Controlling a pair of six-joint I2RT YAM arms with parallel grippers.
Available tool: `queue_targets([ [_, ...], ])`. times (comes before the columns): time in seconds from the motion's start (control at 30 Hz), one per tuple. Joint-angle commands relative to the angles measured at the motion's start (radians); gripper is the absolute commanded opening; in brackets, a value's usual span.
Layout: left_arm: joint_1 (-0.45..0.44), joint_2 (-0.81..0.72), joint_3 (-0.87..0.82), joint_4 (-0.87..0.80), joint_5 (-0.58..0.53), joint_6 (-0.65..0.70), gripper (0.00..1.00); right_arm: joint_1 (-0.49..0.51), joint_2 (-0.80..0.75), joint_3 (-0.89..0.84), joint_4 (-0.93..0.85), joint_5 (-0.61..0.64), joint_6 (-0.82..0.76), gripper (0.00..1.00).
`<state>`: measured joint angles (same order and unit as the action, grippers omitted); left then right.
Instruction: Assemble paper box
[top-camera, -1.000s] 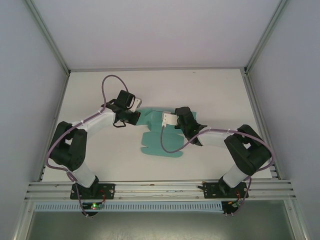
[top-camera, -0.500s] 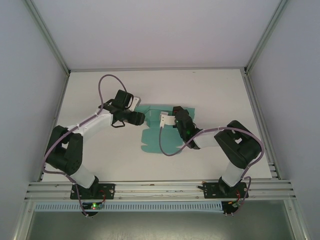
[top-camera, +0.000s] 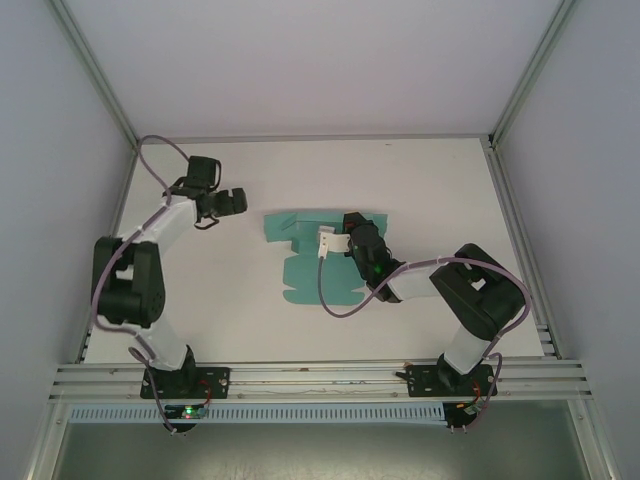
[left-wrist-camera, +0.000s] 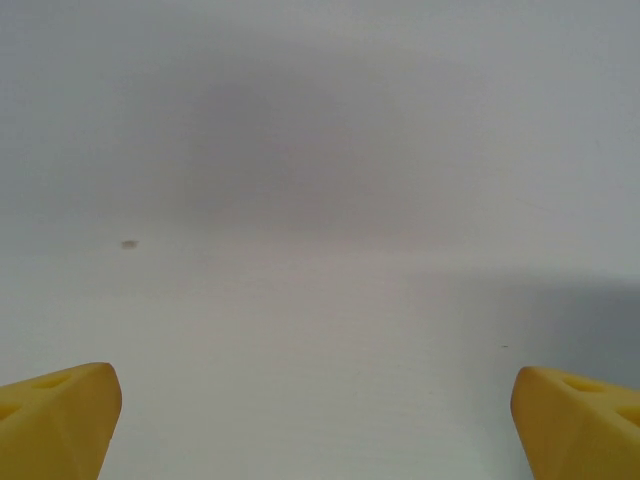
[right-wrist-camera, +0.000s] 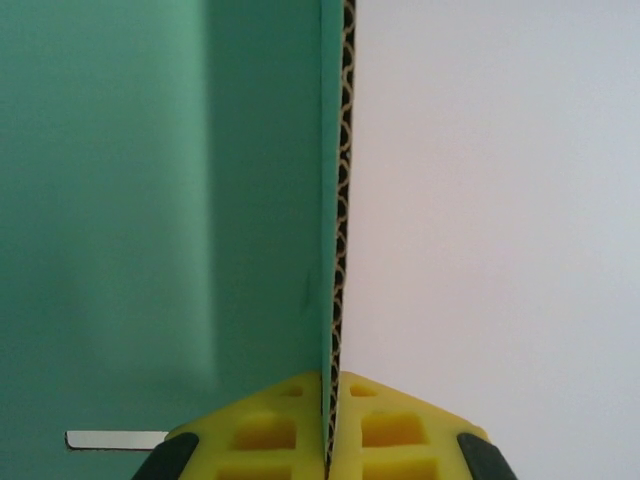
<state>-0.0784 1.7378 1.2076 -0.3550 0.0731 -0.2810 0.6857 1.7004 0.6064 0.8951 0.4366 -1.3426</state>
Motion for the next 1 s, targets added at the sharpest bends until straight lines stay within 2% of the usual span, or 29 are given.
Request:
queue_targets([
  [0.0, -0.058, 0.064, 0.021, 0.052, 0.19, 0.059, 0.92, 0.008, -0.017, -0.003, 0.029, 0.006, 0.007, 0.0],
  [0.13, -0.125, 0.02, -0.101, 0.191, 0.355, 0.101, 0.76, 0.003, -0.006, 0.011, 0.02, 0.034, 0.008, 0.0],
  [0.2, -0.147, -0.027, -0.17, 0.241, 0.382, 0.101, 0.69, 0.003, -0.002, 0.015, 0.02, 0.045, 0.0, 0.0],
  [0.3, -0.191, -0.102, -0.276, 0.32, 0.374, 0.107, 0.65, 0.006, -0.001, 0.016, 0.018, 0.051, 0.005, 0.0],
  [0.47, -0.26, -0.15, -0.372, 0.477, 0.364, 0.11, 0.65, 0.026, 0.002, 0.022, 0.005, 0.06, 0.003, 0.0],
  [0.67, -0.276, -0.144, -0.416, 0.551, 0.398, 0.137, 0.67, 0.044, 0.001, -0.007, 0.045, 0.084, -0.014, 0.0],
  [0.8, -0.291, -0.179, -0.481, 0.61, 0.41, 0.159, 0.68, 0.064, 0.011, -0.06, 0.201, 0.132, -0.084, 0.0],
  [0.97, -0.292, -0.194, -0.512, 0.67, 0.309, 0.176, 0.68, 0.057, 0.02, -0.071, 0.319, 0.117, -0.126, 0.0],
])
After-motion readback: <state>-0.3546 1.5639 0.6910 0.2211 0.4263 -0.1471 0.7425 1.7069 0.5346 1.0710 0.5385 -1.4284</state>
